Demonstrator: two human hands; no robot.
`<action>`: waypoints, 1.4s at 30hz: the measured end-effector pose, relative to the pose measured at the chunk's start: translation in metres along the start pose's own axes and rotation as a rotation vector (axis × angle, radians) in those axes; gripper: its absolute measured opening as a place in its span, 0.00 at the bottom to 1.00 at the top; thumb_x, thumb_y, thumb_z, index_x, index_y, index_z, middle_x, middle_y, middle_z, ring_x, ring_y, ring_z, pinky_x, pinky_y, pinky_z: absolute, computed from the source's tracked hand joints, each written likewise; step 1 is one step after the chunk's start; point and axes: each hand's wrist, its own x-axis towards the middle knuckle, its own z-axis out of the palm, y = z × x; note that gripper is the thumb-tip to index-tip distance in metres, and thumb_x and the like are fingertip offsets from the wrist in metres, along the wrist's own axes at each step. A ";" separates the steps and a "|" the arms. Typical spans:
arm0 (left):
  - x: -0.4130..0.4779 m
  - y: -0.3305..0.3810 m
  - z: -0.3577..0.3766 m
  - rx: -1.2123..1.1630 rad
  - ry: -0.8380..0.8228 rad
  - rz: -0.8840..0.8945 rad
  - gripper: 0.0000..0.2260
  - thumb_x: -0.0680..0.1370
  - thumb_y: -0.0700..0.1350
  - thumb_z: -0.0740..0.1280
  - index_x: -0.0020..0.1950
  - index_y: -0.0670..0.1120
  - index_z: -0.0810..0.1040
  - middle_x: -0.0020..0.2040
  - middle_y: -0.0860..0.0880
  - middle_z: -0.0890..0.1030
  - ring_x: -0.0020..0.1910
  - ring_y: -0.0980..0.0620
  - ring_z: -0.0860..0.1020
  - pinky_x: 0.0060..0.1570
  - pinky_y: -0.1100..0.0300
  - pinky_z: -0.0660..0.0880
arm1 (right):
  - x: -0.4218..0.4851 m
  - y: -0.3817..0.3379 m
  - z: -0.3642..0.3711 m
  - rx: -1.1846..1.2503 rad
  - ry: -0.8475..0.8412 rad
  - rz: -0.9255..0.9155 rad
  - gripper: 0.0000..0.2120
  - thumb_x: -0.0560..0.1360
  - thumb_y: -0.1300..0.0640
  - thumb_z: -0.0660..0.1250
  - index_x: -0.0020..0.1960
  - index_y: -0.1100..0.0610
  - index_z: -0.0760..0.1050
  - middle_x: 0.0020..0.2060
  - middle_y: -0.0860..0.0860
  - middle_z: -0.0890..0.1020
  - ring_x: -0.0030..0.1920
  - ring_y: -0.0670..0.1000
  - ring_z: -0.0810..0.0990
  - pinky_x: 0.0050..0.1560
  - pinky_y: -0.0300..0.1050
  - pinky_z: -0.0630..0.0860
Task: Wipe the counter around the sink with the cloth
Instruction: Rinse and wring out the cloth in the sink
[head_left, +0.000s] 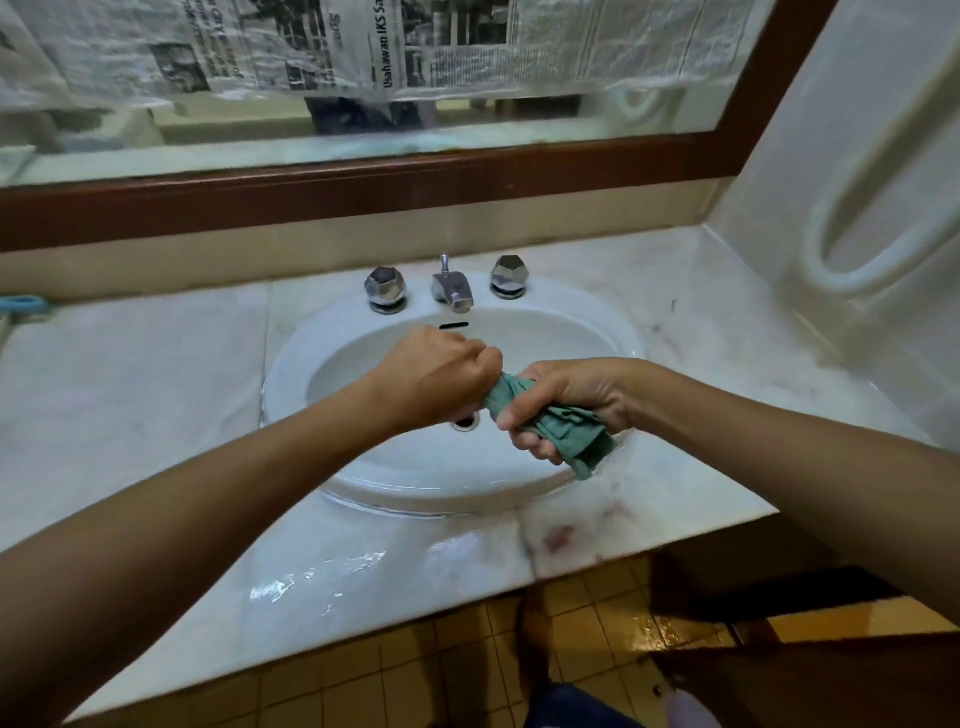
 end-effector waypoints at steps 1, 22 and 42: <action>0.007 -0.004 0.000 0.003 -0.023 0.008 0.09 0.62 0.41 0.73 0.32 0.42 0.72 0.25 0.45 0.75 0.20 0.43 0.74 0.20 0.61 0.66 | 0.000 0.001 -0.008 0.004 -0.029 0.026 0.11 0.75 0.64 0.65 0.35 0.55 0.76 0.27 0.53 0.74 0.25 0.49 0.73 0.28 0.40 0.72; 0.084 0.009 0.059 -1.572 -0.537 -1.258 0.17 0.70 0.34 0.65 0.27 0.48 0.62 0.22 0.50 0.60 0.20 0.53 0.56 0.25 0.66 0.52 | 0.075 -0.006 -0.120 -1.639 0.781 -0.569 0.17 0.47 0.55 0.77 0.28 0.57 0.71 0.19 0.53 0.74 0.16 0.57 0.70 0.26 0.36 0.59; 0.061 0.035 0.012 -0.977 -0.647 -0.916 0.08 0.72 0.46 0.68 0.35 0.44 0.72 0.30 0.48 0.72 0.27 0.50 0.69 0.27 0.61 0.64 | 0.041 0.016 -0.079 -1.558 0.728 -0.567 0.08 0.60 0.59 0.71 0.36 0.56 0.73 0.28 0.55 0.76 0.29 0.59 0.75 0.29 0.41 0.64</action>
